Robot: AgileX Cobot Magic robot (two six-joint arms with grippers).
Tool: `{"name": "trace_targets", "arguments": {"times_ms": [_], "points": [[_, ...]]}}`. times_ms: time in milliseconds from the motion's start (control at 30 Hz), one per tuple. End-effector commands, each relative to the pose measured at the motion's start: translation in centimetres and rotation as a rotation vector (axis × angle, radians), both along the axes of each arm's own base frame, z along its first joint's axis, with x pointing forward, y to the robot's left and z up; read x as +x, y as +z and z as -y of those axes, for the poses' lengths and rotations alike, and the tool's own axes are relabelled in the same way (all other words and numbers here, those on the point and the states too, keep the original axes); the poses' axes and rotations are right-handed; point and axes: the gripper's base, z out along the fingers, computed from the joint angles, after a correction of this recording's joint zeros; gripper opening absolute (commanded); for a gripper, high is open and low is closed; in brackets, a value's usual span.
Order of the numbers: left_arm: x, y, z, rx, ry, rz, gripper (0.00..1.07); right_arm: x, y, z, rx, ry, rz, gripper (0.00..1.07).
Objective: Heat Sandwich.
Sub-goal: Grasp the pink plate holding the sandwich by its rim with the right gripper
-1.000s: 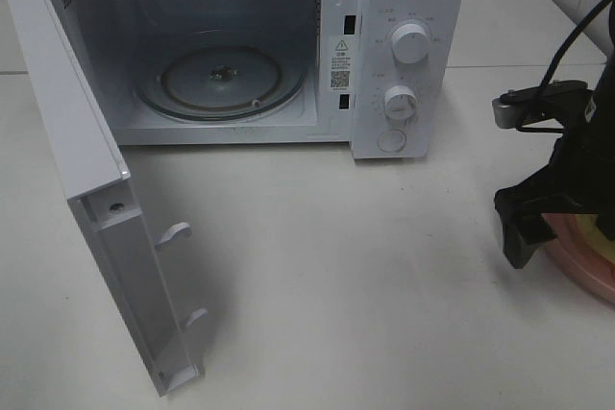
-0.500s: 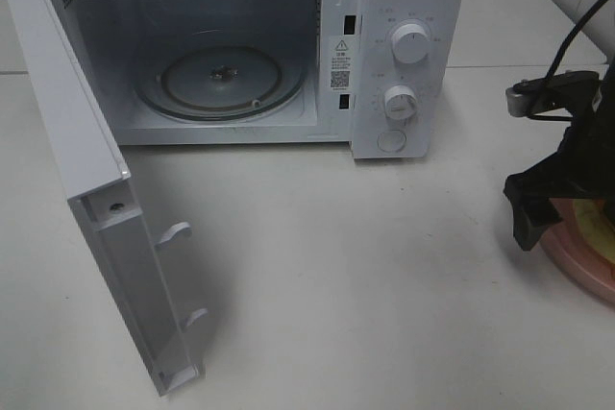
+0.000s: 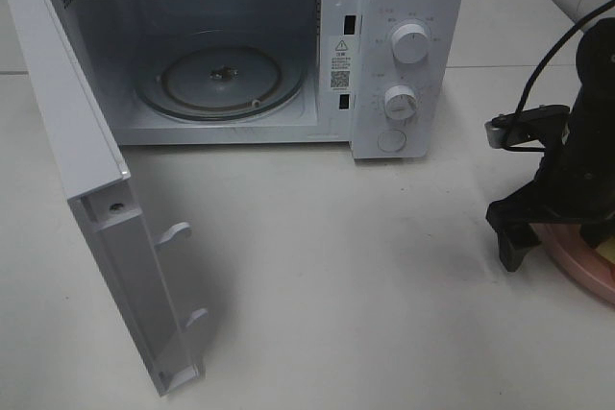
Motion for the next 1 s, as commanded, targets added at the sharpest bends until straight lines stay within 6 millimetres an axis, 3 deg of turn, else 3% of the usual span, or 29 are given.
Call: {"name": "trace_targets", "arguments": {"times_ms": [33,200,567,667,700,800,833,867,933,967,1000], "points": [[-0.3,0.0,0.0,-0.006,-0.003,0.033,1.06,0.3,-0.8,0.1,-0.008,0.004,-0.006,0.92],[-0.3,0.0,0.0,-0.006,-0.003,0.033,1.06,0.4,-1.9,0.1,-0.007,0.007,-0.019,0.91],[-0.3,0.0,0.0,-0.006,-0.003,0.033,1.06,0.4,-1.9,0.1,-0.008,0.02,-0.023,0.85],[-0.3,0.0,0.0,-0.006,-0.003,0.033,1.06,0.4,-1.9,0.2,-0.022,0.039,-0.028,0.71],[-0.3,0.0,0.0,-0.006,-0.003,0.033,1.06,0.4,-1.9,0.2,-0.022,0.039,-0.028,0.71],[-0.3,0.0,0.0,-0.006,-0.003,0.033,1.06,0.5,-1.9,0.4,-0.045,0.037,-0.021,0.48],[-0.3,0.0,0.0,-0.006,-0.003,0.033,1.06,0.5,-1.9,0.5,-0.048,0.021,-0.019,0.33],[-0.3,0.0,0.0,-0.006,-0.003,0.033,1.06,0.5,-1.9,0.5,-0.048,0.021,-0.019,0.33],[-0.3,0.0,0.0,-0.006,-0.003,0.033,1.06,0.5,-1.9,0.5,-0.049,0.001,-0.016,0.17],[-0.3,0.0,0.0,-0.006,-0.003,0.033,1.06,0.5,-1.9,0.5,-0.049,-0.017,-0.014,0.0],[-0.3,0.0,0.0,-0.006,-0.003,0.033,1.06,0.5,-1.9,0.5,-0.049,-0.017,-0.014,0.0]]}}
